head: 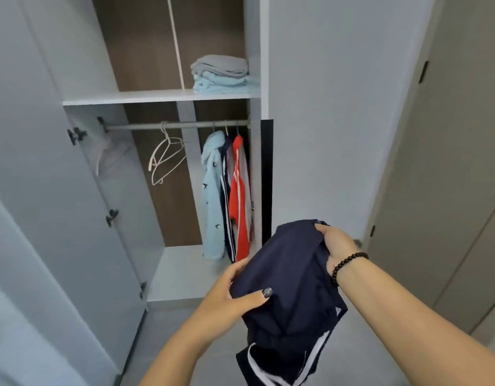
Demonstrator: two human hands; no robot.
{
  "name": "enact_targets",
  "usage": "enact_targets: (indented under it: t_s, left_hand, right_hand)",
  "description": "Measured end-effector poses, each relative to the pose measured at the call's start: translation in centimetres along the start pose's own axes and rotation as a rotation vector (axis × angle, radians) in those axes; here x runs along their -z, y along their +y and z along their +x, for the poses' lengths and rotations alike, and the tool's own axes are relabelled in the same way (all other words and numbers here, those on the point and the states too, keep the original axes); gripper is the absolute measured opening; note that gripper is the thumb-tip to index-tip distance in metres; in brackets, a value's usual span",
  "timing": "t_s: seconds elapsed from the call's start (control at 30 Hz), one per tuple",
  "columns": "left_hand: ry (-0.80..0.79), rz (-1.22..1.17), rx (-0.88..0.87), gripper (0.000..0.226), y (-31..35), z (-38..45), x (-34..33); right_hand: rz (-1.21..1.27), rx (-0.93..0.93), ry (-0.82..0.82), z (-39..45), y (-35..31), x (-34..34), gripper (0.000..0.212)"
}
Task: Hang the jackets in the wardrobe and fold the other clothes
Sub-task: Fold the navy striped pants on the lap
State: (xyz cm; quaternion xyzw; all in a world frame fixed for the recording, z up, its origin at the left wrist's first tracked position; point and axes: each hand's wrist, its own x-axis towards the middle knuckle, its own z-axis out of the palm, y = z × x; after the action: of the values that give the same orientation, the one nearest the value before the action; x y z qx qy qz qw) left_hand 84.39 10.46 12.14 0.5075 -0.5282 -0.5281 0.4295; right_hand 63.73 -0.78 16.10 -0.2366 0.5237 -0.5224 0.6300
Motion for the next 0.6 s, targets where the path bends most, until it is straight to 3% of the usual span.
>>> enact_targets:
  t_s: [0.13,0.23,0.4,0.6]
  left_hand:
    - [0.082,-0.161,0.138,0.071,-2.4,-1.0,0.2]
    - [0.153,-0.235,0.188,0.052,-3.1,-0.8,-1.1]
    - [0.384,-0.223,0.006,0.015,0.1,1.2,-1.7]
    - [0.510,-0.506,-0.194,0.027,6.5,4.1,-1.6]
  right_hand:
    - [0.016,-0.097,-0.075,1.4,0.7,-3.2,0.019]
    - [-0.004,-0.135,-0.125,2.0,0.6,-4.9,0.021]
    - [-0.070,-0.081,-0.290,1.9,-0.9,-5.6,0.014]
    - [-0.244,-0.007,-0.740,1.1,-0.1,-3.7,0.047]
